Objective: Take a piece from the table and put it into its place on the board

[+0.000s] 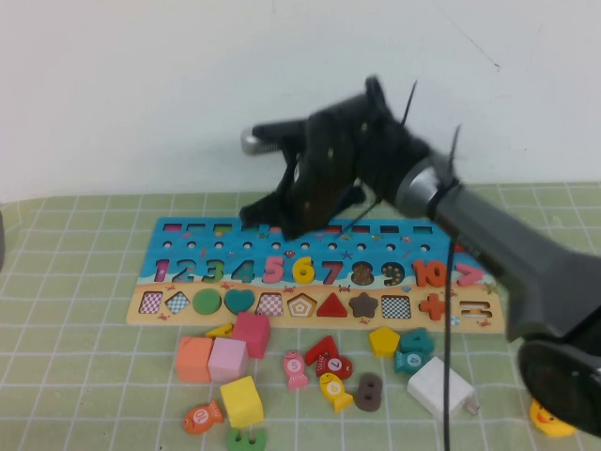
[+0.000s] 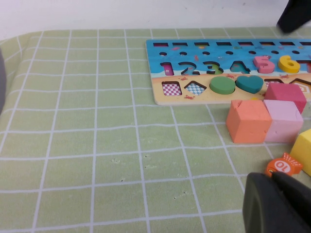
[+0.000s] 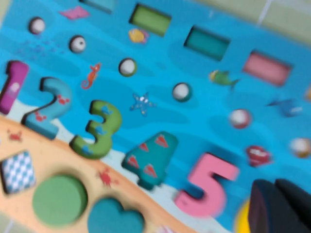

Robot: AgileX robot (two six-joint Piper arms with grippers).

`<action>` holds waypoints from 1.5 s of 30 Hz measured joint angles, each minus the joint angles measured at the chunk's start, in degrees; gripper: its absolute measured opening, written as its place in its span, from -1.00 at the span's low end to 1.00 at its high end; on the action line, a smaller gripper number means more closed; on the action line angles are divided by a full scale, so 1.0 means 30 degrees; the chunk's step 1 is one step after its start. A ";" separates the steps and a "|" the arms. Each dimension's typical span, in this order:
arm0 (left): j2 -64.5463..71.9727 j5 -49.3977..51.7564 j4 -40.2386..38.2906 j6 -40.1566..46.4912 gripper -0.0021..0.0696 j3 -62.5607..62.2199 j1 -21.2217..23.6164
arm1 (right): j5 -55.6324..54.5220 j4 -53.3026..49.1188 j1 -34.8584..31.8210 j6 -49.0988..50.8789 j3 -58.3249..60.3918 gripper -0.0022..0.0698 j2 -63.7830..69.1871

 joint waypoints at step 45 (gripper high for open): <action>0.0000 0.0000 0.0000 0.0000 -0.95 0.0000 0.0000 | 0.3316 -0.2735 0.4882 -0.5651 0.3166 -0.94 -1.6206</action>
